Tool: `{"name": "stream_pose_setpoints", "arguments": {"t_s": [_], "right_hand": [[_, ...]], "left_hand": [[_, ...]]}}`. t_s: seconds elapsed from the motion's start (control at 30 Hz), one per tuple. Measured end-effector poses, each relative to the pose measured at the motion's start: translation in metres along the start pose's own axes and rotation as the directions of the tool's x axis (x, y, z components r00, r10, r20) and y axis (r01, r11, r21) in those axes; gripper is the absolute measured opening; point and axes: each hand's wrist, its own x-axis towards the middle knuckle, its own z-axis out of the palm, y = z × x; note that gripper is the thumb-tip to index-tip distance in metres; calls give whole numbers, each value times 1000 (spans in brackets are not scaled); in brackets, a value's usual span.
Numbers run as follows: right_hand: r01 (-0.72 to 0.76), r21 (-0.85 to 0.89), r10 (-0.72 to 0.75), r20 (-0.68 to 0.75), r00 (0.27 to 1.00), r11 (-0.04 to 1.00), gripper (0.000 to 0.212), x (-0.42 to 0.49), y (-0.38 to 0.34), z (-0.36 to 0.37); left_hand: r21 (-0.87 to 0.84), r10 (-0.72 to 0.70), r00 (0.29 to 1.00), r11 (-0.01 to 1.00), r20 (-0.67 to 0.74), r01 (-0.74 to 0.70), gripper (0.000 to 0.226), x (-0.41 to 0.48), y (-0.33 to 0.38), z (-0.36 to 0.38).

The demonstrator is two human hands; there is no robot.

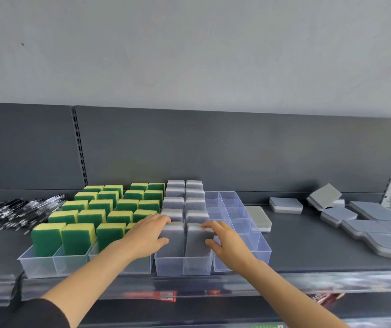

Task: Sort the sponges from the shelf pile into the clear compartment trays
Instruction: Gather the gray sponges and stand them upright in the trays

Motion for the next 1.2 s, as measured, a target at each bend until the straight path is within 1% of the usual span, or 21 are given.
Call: {"name": "stream_pose_setpoints", "arguments": {"t_s": [0.13, 0.27, 0.37, 0.57, 0.73, 1.0, 1.2], "right_hand": [[1, -16, -2, -22, 1000, 1000, 46, -9, 9, -16], [-33, -36, 29, -102, 994, 999, 44, -17, 31, -44], [-84, -44, 76, -158, 984, 996, 42, -23, 50, -60], [-189, -108, 165, -197, 966, 976, 46, -42, 92, -84], [-261, -90, 234, -236, 943, 961, 47, -62, 130, -110], [-298, -66, 275, -241, 931, 952, 46, -79, 173, -134], [-310, -47, 293, -221, 930, 949, 45, -77, 195, -141]], "left_hand": [[-17, 32, 999, 999, -31, -33, 55, 5, 6, -8], [-62, 102, 985, 992, -139, -111, 47, 17, 24, -16], [-89, 152, 975, 982, -159, -168, 44, 31, 47, -17], [-85, 239, 968, 966, -75, -245, 49, 68, 100, -1], [-94, 262, 965, 961, -3, -261, 50, 97, 142, 17], [-63, 248, 965, 968, 80, -244, 54, 131, 184, 36], [1, 226, 953, 973, 202, -230, 61, 161, 197, 45]]}}
